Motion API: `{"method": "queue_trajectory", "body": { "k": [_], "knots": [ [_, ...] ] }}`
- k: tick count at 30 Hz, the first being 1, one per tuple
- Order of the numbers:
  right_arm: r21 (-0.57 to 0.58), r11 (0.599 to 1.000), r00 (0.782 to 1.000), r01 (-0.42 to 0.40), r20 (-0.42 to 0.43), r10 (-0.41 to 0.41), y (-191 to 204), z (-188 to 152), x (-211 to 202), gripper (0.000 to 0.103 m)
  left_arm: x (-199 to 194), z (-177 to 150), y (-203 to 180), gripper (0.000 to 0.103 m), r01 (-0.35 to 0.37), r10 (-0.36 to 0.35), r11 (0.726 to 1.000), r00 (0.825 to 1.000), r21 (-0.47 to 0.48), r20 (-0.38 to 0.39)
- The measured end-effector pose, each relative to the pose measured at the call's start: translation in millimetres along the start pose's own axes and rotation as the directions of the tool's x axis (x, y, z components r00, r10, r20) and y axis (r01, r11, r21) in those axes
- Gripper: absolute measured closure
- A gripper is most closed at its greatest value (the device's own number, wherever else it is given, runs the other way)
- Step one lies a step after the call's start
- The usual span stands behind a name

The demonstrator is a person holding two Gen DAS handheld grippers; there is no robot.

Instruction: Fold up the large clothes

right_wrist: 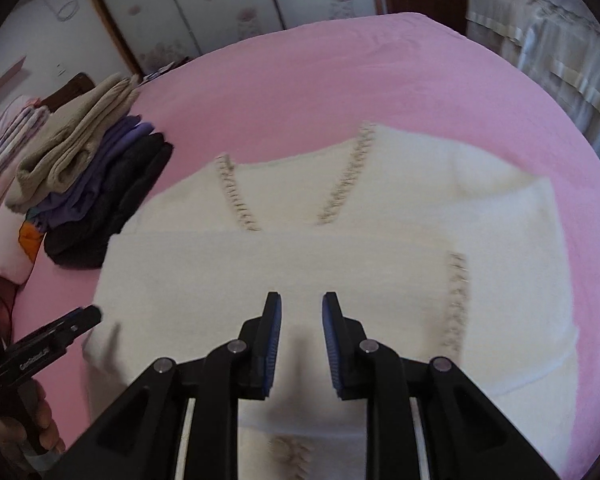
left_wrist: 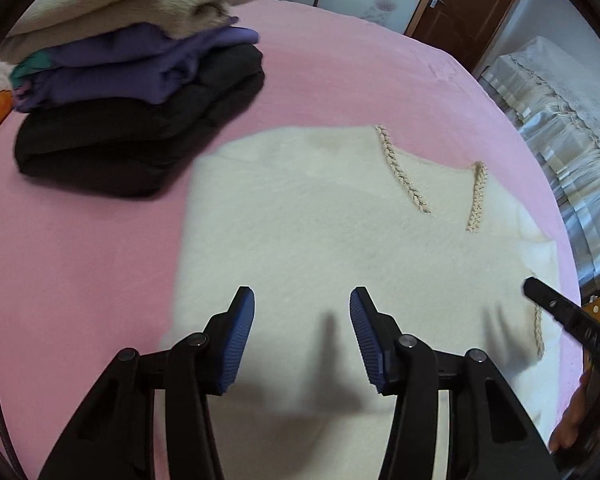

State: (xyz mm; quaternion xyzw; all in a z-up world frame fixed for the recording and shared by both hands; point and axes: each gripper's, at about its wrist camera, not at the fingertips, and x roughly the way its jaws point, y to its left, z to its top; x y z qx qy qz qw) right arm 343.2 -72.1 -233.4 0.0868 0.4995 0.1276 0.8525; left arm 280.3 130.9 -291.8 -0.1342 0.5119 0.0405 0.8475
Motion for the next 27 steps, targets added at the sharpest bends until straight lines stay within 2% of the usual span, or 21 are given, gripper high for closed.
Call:
{"method": "queue_trajectory", "body": {
  "k": [2, 5, 6, 8, 10, 11, 12, 13, 14, 15, 17, 18, 21, 24, 27],
  "knots": [
    [-0.062, 0.998, 1.0, -0.021, -0.009, 0.02, 28, 3, 20, 0.082, 17, 6, -8, 0.055, 0.01, -0.01, 1.0, 1.0, 0.001, -0.009],
    [-0.126, 0.992, 0.999, -0.021, -0.032, 0.017, 50, 2, 49, 0.084, 35, 11, -15, 0.055, -0.034, 0.034, 0.999, 0.999, 0.024, -0.002],
    [-0.137, 0.991, 0.999, 0.006, -0.044, -0.012, 50, 3, 60, 0.085, 43, 12, -14, 0.055, -0.05, 0.05, 0.998, 0.999, 0.03, -0.01],
    [-0.129, 0.991, 0.997, 0.04, -0.053, -0.047, 37, 5, 76, 0.103, 54, 14, -11, 0.056, -0.062, 0.063, 0.997, 0.998, 0.04, -0.023],
    [-0.112, 0.993, 0.998, 0.048, -0.042, -0.053, 15, 10, 78, 0.103, 62, 18, -9, 0.058, -0.077, 0.079, 0.995, 0.997, 0.061, -0.018],
    [-0.119, 0.987, 0.994, 0.107, -0.021, -0.11, 4, 12, 73, 0.103, 64, 20, -7, 0.058, -0.088, 0.09, 0.994, 0.996, 0.071, -0.015],
    [-0.129, 0.971, 0.979, 0.201, 0.002, -0.202, -6, 14, 70, 0.103, 66, 21, -4, 0.058, -0.091, 0.093, 0.993, 0.996, 0.073, -0.013],
    [-0.121, 0.946, 0.954, 0.3, 0.022, -0.3, -23, 16, 66, 0.103, 67, 22, 0, 0.058, -0.086, 0.087, 0.994, 0.996, 0.067, -0.013],
    [-0.094, 0.933, 0.938, 0.347, 0.021, -0.347, -42, 16, 64, 0.103, 68, 23, 4, 0.058, -0.083, 0.084, 0.995, 0.996, 0.059, -0.013],
    [-0.05, 0.933, 0.934, 0.357, -0.003, -0.358, -69, 15, 61, 0.103, 70, 25, 8, 0.059, -0.075, 0.076, 0.996, 0.997, 0.049, -0.015],
    [-0.014, 0.969, 0.969, 0.245, -0.023, -0.246, -99, 10, 56, 0.103, 77, 28, 11, 0.059, -0.068, 0.069, 0.997, 0.997, 0.047, -0.02],
    [-0.041, 0.972, 0.972, 0.231, -0.023, -0.232, -101, 10, 53, 0.103, 80, 28, 10, 0.059, -0.074, 0.076, 0.996, 0.997, 0.056, -0.019],
    [-0.174, 0.935, 0.948, 0.31, -0.016, -0.317, -81, 9, 52, 0.103, 85, 28, 7, 0.059, -0.096, 0.097, 0.993, 0.995, 0.069, -0.019],
    [-0.123, 0.94, 0.946, 0.317, -0.024, -0.322, -75, 11, 49, 0.103, 83, 31, 6, 0.059, -0.103, 0.106, 0.992, 0.994, 0.068, -0.029],
    [-0.027, 0.965, 0.965, 0.261, -0.001, -0.261, -64, 8, 29, 0.103, 75, 32, -1, 0.058, -0.128, 0.133, 0.987, 0.99, 0.092, -0.049]
  ]
}}
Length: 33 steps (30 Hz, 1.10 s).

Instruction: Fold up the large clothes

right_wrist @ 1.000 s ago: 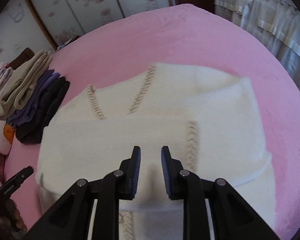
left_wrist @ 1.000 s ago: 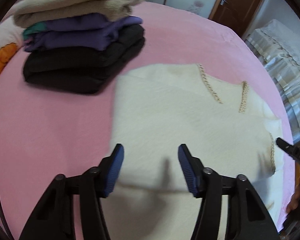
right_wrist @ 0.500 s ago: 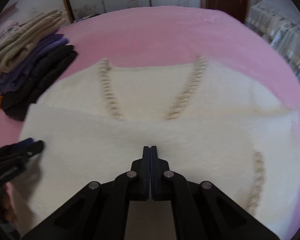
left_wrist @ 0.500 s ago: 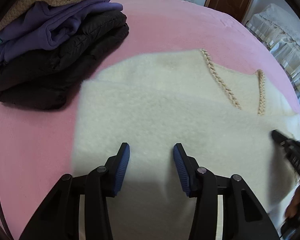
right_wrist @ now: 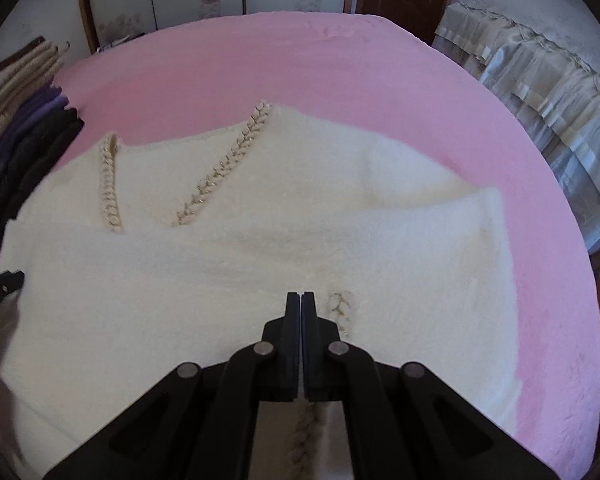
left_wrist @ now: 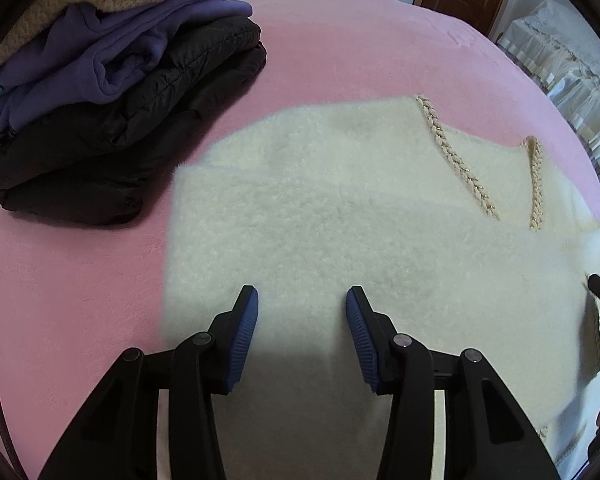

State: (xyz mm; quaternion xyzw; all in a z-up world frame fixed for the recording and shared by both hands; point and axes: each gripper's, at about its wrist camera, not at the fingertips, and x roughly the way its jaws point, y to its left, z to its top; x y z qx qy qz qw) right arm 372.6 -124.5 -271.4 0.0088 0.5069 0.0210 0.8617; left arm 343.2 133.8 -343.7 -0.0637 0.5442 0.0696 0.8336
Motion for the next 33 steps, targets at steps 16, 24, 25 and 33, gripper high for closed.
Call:
{"method": "queue_trajectory", "body": {
  "k": [16, 24, 25, 33],
  "knots": [
    [-0.041, 0.968, 0.968, -0.246, -0.052, 0.244, 85, -79, -34, 0.103, -44, -72, -17, 0.044, -0.006, 0.006, 1.0, 1.0, 0.009, 0.014],
    [0.016, 0.994, 0.994, -0.105, -0.035, 0.105, 9, -81, -24, 0.103, -40, -82, -14, 0.044, -0.057, 0.056, 0.997, 0.998, 0.044, 0.038],
    [0.028, 0.994, 0.993, -0.108, -0.037, 0.109, 0, -82, -24, 0.103, -40, -84, -13, 0.044, -0.064, 0.062, 0.997, 0.997, 0.038, 0.037],
    [-0.01, 0.997, 0.996, -0.074, -0.054, 0.073, 0, -84, -18, 0.103, -19, -87, -15, 0.041, -0.11, 0.109, 0.993, 0.993, 0.045, 0.039]
  ]
}}
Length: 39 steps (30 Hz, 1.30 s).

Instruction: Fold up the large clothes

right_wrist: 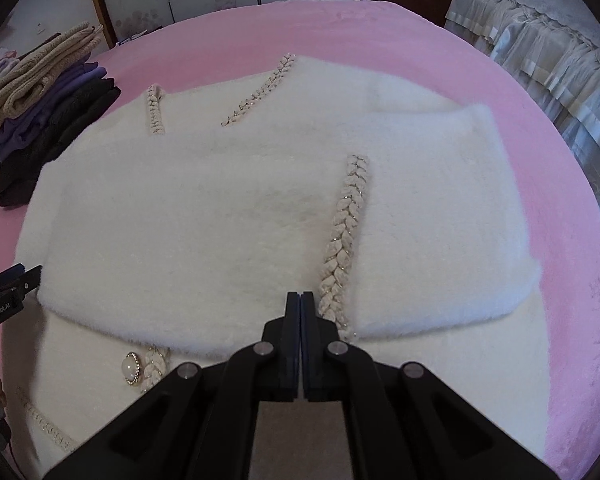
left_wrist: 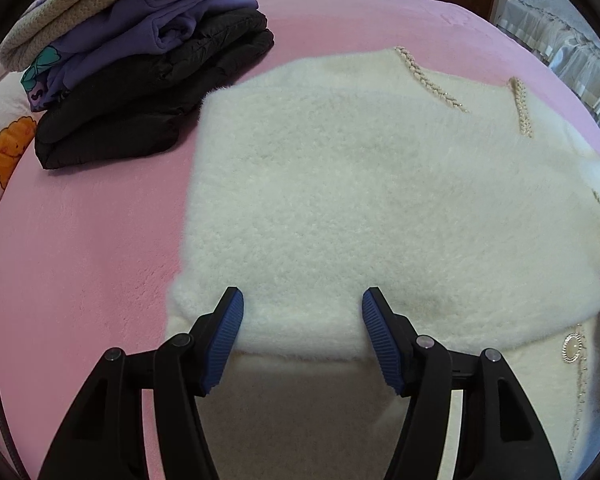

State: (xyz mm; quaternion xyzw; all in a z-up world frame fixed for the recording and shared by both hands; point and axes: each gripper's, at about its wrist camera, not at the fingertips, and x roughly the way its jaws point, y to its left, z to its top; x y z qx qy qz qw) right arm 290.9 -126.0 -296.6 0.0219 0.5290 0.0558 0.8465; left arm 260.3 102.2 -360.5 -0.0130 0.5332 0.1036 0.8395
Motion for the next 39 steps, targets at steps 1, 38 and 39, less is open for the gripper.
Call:
{"method": "queue_trajectory", "body": {
  "k": [1, 38, 39],
  "knots": [
    [0.025, 1.0, 1.0, -0.012, -0.01, 0.012, -3, 0, 3, 0.103, 2, 0, -1, 0.041, -0.004, 0.004, 1.0, 1.0, 0.0, 0.001],
    [0.16, 0.971, 0.97, -0.179, 0.194, 0.147, -62, -5, -187, 0.054, -195, -14, 27, 0.008, 0.109, -0.082, 0.976, 0.986, -0.189, 0.144],
    [0.154, 0.972, 0.968, -0.177, 0.206, 0.143, -60, -11, -196, 0.054, -199, -16, 27, 0.008, 0.103, -0.078, 0.978, 0.987, -0.181, 0.141]
  ]
}}
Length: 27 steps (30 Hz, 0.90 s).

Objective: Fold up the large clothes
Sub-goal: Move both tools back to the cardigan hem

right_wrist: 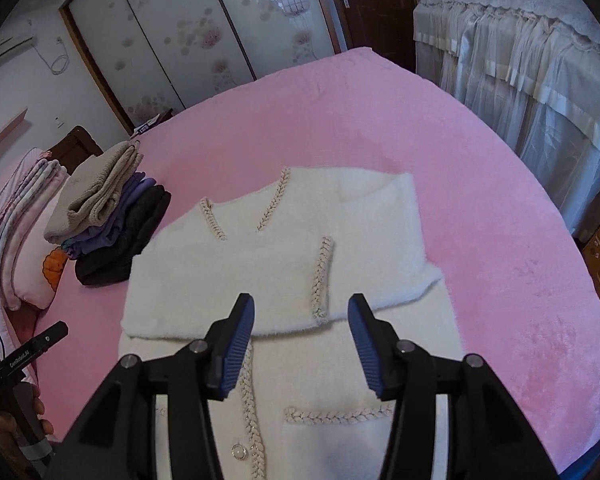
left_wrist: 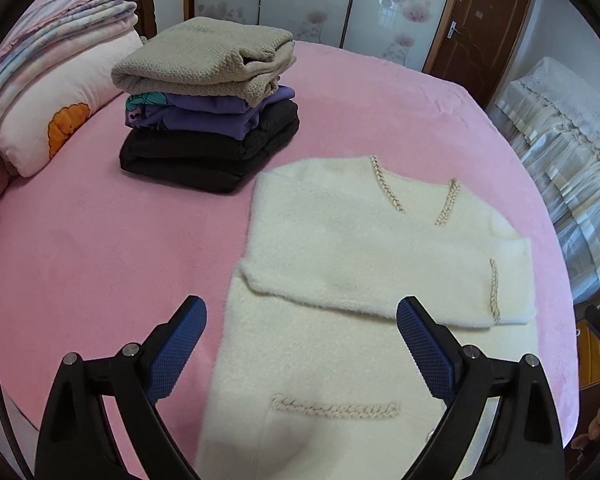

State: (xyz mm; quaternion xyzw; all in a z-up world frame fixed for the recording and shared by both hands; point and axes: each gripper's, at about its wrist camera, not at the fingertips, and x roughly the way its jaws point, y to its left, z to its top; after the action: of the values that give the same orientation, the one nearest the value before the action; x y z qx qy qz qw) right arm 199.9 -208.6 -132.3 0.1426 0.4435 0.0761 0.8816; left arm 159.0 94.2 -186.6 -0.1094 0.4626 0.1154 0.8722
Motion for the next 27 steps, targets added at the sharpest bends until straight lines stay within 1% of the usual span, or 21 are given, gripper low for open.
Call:
{"method": "queue_trajectory", "body": {
  "k": [4, 11, 19, 22, 27],
  "knots": [
    [0.006, 1.0, 1.0, 0.006, 0.026, -0.006, 12, -20, -27, 0.054, -16, -10, 2, 0.008, 0.004, -0.003, 0.999, 1.0, 0.042, -0.007],
    [0.027, 1.0, 0.998, 0.015, 0.061, -0.017, 15, -55, -73, 0.054, -49, -33, 2, 0.008, 0.019, -0.019, 0.995, 1.0, 0.095, -0.002],
    [0.011, 0.999, 0.998, 0.047, 0.032, -0.048, 14, -97, -94, 0.054, -64, -81, 7, 0.008, 0.043, -0.041, 0.996, 0.999, 0.084, -0.023],
    [0.015, 0.998, 0.998, 0.055, 0.043, -0.056, 12, -110, -105, 0.054, -68, -99, 7, 0.008, 0.05, -0.048, 0.995, 0.999, 0.086, -0.019],
    [0.001, 0.997, 0.994, 0.073, 0.086, -0.072, 12, -130, -126, 0.054, -73, -125, 5, 0.008, 0.068, -0.067, 0.994, 0.998, 0.086, -0.019]
  ]
}}
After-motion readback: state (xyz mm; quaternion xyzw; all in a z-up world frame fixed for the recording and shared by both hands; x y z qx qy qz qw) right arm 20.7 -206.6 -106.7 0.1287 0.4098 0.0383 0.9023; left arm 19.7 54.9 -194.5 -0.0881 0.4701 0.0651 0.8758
